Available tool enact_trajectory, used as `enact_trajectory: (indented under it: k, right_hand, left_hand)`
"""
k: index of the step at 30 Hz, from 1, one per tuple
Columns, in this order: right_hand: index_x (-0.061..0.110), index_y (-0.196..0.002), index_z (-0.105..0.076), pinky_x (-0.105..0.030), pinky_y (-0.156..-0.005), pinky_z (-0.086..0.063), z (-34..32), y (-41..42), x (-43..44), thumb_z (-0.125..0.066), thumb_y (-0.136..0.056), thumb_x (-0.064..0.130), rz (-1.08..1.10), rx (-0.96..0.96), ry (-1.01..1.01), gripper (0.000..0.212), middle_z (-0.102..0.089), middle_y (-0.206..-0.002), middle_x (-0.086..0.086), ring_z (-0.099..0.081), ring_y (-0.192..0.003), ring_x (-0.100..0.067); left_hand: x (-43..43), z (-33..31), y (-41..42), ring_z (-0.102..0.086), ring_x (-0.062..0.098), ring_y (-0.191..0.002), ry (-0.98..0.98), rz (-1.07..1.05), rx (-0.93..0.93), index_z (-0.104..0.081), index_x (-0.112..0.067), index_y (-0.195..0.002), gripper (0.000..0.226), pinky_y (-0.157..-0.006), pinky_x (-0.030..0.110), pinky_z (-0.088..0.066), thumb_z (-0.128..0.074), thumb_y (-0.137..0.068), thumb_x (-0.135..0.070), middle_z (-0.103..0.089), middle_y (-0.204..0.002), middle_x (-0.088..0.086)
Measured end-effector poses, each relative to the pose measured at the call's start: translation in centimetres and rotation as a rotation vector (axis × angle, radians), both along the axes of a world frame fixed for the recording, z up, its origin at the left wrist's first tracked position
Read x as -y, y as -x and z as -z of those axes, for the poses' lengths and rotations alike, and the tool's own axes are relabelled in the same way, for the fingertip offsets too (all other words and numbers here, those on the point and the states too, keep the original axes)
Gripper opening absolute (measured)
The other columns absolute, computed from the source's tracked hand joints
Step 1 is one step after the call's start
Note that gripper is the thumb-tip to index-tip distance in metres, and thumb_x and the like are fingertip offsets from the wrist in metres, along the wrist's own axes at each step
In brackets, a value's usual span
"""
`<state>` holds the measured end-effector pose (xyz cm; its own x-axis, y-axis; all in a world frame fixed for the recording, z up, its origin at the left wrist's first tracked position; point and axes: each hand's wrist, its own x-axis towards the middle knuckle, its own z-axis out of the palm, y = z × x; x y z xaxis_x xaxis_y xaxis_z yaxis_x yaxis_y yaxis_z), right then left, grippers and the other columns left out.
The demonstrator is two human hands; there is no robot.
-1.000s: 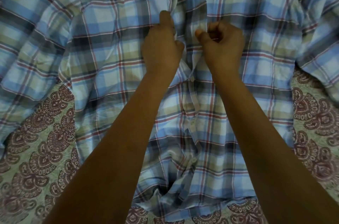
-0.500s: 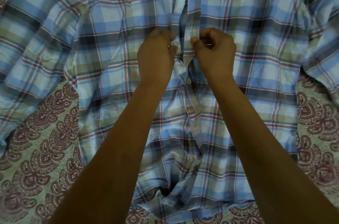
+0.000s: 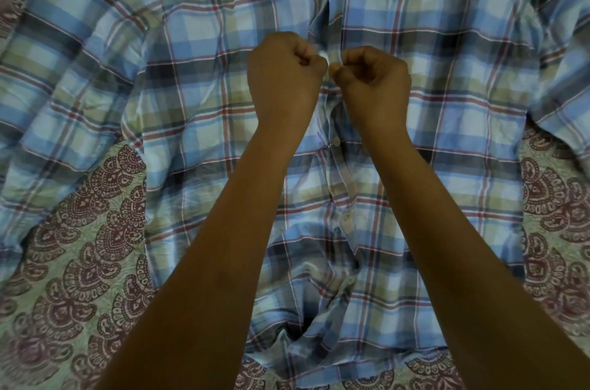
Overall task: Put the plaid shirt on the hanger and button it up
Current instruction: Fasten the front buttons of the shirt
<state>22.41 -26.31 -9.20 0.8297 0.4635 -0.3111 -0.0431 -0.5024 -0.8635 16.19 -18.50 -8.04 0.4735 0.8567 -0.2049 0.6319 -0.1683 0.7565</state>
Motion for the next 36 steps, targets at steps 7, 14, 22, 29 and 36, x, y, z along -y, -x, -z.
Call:
enact_trajectory:
  k: [7,14,22,29,36]
  right_hand:
    - [-0.005,-0.095,-0.065,-0.026,-0.077,-0.053,-0.5,0.4,0.0,-0.062,-0.084,0.002,0.087,-0.202,-0.138,0.013,-0.065,-0.081,-0.01,-0.062,-0.078,-0.017]
    - [-0.006,-0.102,-0.064,-0.016,-0.07,-0.052,-0.9,0.2,0.6,-0.053,-0.089,-0.001,0.01,-0.226,-0.151,0.018,-0.066,-0.087,-0.011,-0.062,-0.077,-0.014]
    - [0.014,-0.069,-0.063,-0.014,-0.049,-0.046,-0.6,-1.1,0.3,-0.048,-0.092,0.001,0.001,-0.39,-0.189,0.03,-0.062,-0.049,0.01,-0.056,-0.049,-0.001]
    - [0.017,-0.065,-0.067,-0.022,-0.06,-0.053,-0.4,-1.5,-0.3,-0.067,-0.079,0.005,-0.098,-0.17,-0.095,0.019,-0.064,-0.059,0.003,-0.061,-0.055,-0.006]
    - [0.006,-0.083,-0.07,-0.039,-0.069,-0.054,-0.5,-1.0,-0.4,-0.064,-0.082,0.019,-0.285,0.355,0.09,0.014,-0.071,-0.078,-0.009,-0.065,-0.071,-0.02]
  left_hand:
    - [0.0,-0.4,0.1,-0.058,0.005,-0.058,0.058,0.008,0.058,-0.067,-0.011,-0.072,0.009,-0.065,0.021,-0.053,-0.063,-0.078,-0.006,-0.055,-0.059,-0.014]
    - [-0.4,-0.6,0.9,-0.066,0.009,-0.06,0.41,-0.085,0.232,-0.067,-0.013,-0.076,0.015,-0.062,0.022,-0.055,-0.063,-0.082,0.0,-0.067,-0.068,0.004]
    - [-1.2,-0.8,0.6,-0.062,0.003,-0.051,0.474,-0.014,0.199,-0.065,-0.011,-0.074,0.016,-0.053,0.014,-0.05,-0.061,-0.083,0.001,-0.064,-0.061,-0.001]
    - [-1.8,-0.6,0.6,-0.064,0.004,-0.052,0.455,0.048,0.119,-0.066,-0.01,-0.075,0.02,-0.054,0.014,-0.051,-0.058,-0.082,0.007,-0.066,-0.06,-0.001]
    - [-0.5,-1.2,0.2,-0.067,0.009,-0.062,0.615,-0.154,0.217,-0.065,-0.011,-0.072,0.014,-0.065,0.021,-0.058,-0.062,-0.086,-0.007,-0.067,-0.073,0.005]
